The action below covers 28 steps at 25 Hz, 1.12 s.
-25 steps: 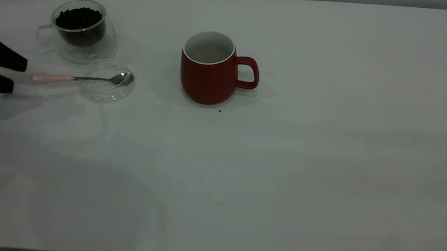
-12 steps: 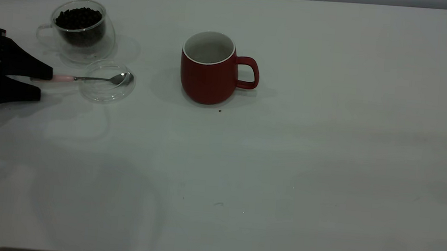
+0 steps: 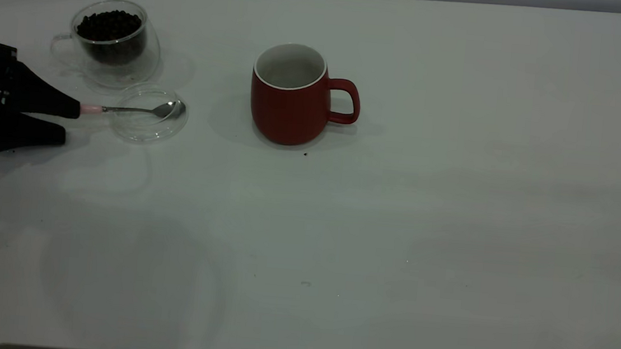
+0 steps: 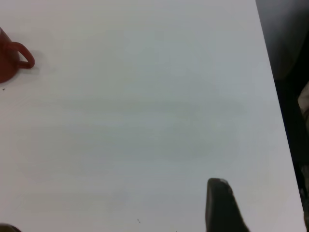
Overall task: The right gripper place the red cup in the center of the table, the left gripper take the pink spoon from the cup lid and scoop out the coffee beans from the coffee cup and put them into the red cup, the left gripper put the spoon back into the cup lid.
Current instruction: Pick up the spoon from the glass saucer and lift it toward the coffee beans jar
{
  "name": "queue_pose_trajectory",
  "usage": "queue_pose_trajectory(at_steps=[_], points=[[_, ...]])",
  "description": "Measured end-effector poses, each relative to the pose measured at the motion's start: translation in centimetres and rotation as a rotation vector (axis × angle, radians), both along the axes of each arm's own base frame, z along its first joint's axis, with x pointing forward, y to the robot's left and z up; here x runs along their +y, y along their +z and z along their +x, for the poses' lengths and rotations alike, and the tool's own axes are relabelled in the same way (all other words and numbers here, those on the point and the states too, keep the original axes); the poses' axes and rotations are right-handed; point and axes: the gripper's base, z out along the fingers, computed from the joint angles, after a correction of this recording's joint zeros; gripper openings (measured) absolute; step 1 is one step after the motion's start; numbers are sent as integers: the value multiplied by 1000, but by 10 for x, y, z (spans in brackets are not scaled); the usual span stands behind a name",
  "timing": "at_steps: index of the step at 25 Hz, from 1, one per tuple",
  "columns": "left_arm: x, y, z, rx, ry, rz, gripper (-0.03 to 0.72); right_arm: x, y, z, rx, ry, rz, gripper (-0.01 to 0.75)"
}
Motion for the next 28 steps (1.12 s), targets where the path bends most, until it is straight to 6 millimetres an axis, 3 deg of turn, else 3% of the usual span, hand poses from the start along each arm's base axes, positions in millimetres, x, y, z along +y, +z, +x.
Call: queue_pose_trajectory(at_steps=[6, 19, 28], points=[[-1, 3, 2, -9, 20, -34, 349, 0, 0, 0, 0, 0, 0, 436], [-3, 6, 2, 18, 36, -95, 138, 0, 0, 0, 0, 0, 0, 436], [1, 20, 6, 18, 53, -105, 128, 0, 0, 0, 1, 0, 0, 436]])
